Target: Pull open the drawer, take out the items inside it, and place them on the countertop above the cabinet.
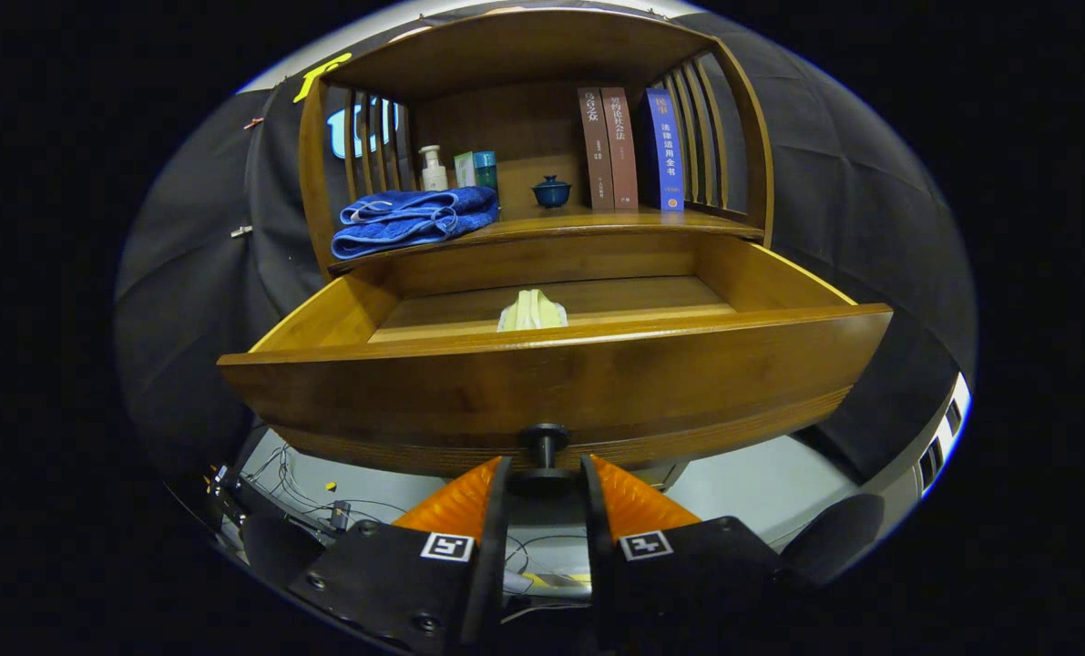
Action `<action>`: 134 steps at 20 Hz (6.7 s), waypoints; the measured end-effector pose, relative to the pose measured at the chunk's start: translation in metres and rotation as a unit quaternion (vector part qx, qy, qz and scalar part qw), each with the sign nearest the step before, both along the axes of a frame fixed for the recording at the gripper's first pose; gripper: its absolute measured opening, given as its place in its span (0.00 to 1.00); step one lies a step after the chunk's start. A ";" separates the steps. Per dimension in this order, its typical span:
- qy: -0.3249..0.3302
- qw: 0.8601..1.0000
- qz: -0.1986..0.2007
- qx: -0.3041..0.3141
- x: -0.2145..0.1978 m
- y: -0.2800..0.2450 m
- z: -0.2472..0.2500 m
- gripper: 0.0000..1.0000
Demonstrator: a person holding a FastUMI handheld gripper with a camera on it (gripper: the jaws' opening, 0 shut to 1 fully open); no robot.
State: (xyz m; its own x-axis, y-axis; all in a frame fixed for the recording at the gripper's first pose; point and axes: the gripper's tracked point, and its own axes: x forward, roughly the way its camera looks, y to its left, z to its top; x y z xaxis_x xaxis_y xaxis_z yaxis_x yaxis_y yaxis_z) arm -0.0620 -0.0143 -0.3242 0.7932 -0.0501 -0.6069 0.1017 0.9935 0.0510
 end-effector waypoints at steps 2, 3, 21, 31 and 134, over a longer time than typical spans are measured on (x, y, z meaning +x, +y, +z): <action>0.001 1.000 -0.004 0.004 -0.003 -0.002 0.000 0.48; 0.001 1.000 -0.006 0.003 -0.004 -0.004 0.004 0.53; -0.004 1.000 0.026 -0.002 0.125 0.013 0.127 0.99; 0.189 0.982 0.012 0.000 0.186 0.000 0.018 0.91; -0.146 0.989 0.000 -0.009 0.025 -0.003 0.046 1.00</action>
